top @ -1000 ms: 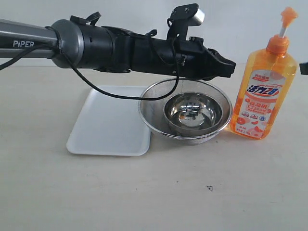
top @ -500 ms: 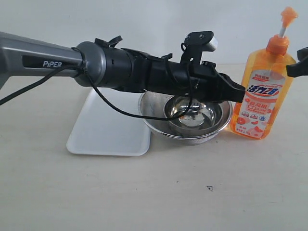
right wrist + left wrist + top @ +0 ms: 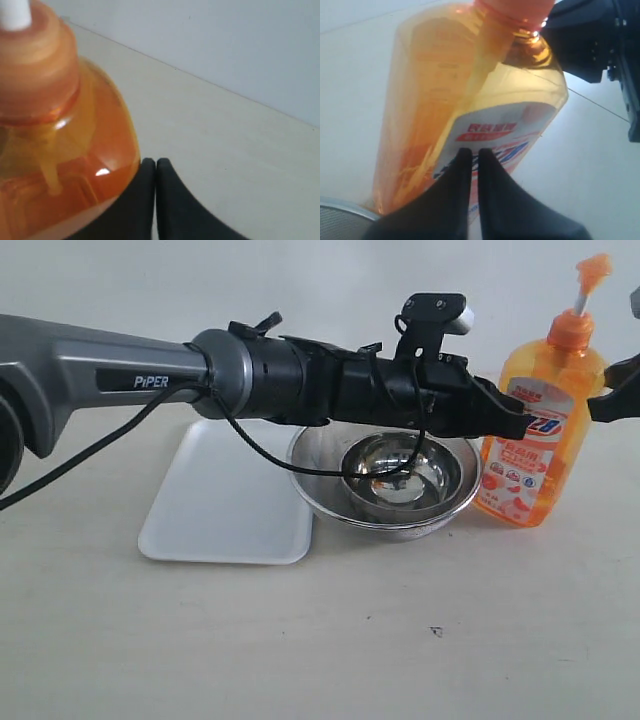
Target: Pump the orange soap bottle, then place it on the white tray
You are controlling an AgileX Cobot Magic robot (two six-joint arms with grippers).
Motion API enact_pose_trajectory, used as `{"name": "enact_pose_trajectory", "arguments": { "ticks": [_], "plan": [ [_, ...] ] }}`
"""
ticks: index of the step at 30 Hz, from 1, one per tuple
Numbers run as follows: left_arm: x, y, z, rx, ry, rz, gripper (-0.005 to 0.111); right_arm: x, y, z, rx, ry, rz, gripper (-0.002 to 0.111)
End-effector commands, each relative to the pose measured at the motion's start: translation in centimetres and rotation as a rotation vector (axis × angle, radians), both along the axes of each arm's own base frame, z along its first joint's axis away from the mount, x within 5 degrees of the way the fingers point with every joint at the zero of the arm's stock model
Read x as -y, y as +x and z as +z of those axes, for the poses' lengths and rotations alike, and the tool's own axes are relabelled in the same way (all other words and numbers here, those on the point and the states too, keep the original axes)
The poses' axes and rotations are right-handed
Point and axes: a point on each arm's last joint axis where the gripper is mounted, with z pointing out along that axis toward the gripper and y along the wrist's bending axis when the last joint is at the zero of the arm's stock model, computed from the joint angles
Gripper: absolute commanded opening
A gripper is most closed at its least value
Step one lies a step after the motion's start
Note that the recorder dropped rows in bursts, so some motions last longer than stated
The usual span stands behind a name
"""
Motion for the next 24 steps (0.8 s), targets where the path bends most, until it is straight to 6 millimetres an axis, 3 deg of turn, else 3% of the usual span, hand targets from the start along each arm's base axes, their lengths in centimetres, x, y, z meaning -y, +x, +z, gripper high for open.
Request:
{"name": "enact_pose_trajectory", "arguments": {
  "ticks": [1, 5, 7, 10, 14, 17, 22, 23, 24],
  "plan": [
    [0.2, 0.0, 0.5, 0.012, -0.007, 0.012, 0.005, -0.4, -0.1, 0.1, -0.008, 0.040, 0.048, 0.000],
    [0.0, -0.3, 1.1, 0.010, 0.023, -0.014, 0.005, 1.0, -0.3, 0.2, -0.047, -0.008, -0.112, 0.000],
    [-1.0, -0.1, 2.1, 0.065, 0.113, -0.036, 0.005, 1.3, -1.2, 1.2, -0.041, -0.007, -0.180, 0.000],
    [-3.5, 1.8, 2.8, 0.089, 0.183, 0.048, 0.005, -0.7, -4.6, 3.1, 0.001, 0.149, -0.078, 0.000],
    [-6.6, 4.3, 2.8, 0.101, 0.205, 0.151, 0.005, -3.1, -8.8, 3.7, -0.091, 0.329, 0.060, 0.002],
    [-7.6, 5.1, 2.8, 0.116, 0.216, 0.184, 0.005, -3.8, -9.6, 3.9, -0.107, 0.376, 0.126, 0.023],
    [-7.8, 5.4, 3.0, 0.178, 0.245, 0.195, 0.005, -3.1, -9.2, 3.8, -0.129, 0.445, -0.007, 0.098],
    [-7.8, 5.6, 3.0, 0.185, 0.241, 0.202, 0.005, -3.1, -9.2, 3.8, -0.129, 0.448, -0.016, 0.105],
    [-7.8, 5.7, 3.1, 0.192, 0.233, 0.210, 0.005, -3.1, -9.2, 3.8, -0.130, 0.450, -0.017, 0.104]
  ]
}}
